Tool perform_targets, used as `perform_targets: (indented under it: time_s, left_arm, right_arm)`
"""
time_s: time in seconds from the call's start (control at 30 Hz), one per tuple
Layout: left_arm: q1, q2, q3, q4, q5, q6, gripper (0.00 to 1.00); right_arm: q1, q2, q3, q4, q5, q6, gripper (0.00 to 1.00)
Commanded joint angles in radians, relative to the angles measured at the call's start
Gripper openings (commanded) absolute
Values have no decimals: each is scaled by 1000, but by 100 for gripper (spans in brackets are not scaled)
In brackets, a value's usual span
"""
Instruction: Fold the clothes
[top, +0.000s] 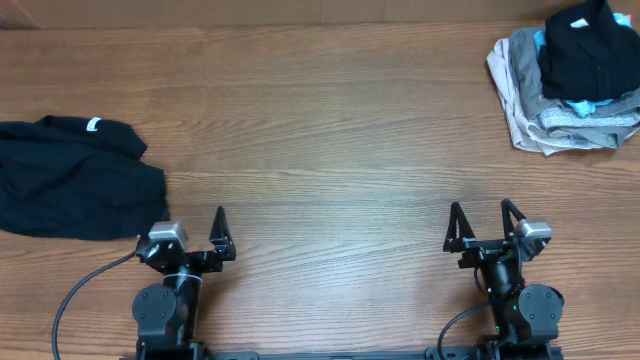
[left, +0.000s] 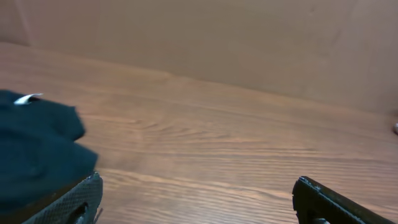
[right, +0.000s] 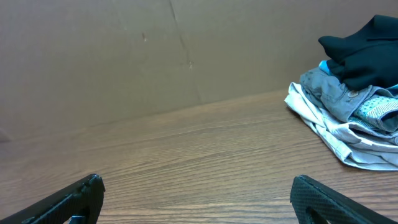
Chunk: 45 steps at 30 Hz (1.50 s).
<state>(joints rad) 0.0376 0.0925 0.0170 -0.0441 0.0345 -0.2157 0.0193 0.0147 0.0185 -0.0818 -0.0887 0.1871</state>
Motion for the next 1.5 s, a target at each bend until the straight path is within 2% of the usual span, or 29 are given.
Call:
perform_targets:
  time_s: [0.0,0.2,1.47]
  left_arm:
    - [16,-39,-12,-11,-79,-19,100]
    - [16,-90,-12,-27,-100,21,100]
    - [16,-88,-12,-27,-87,21,100]
  right_arm:
    - [-8,-12,-10,6,10,8,100]
    - [-8,-12,-10,6,10,8,100]
    - [-8,-12,-10,6,9,8,100]
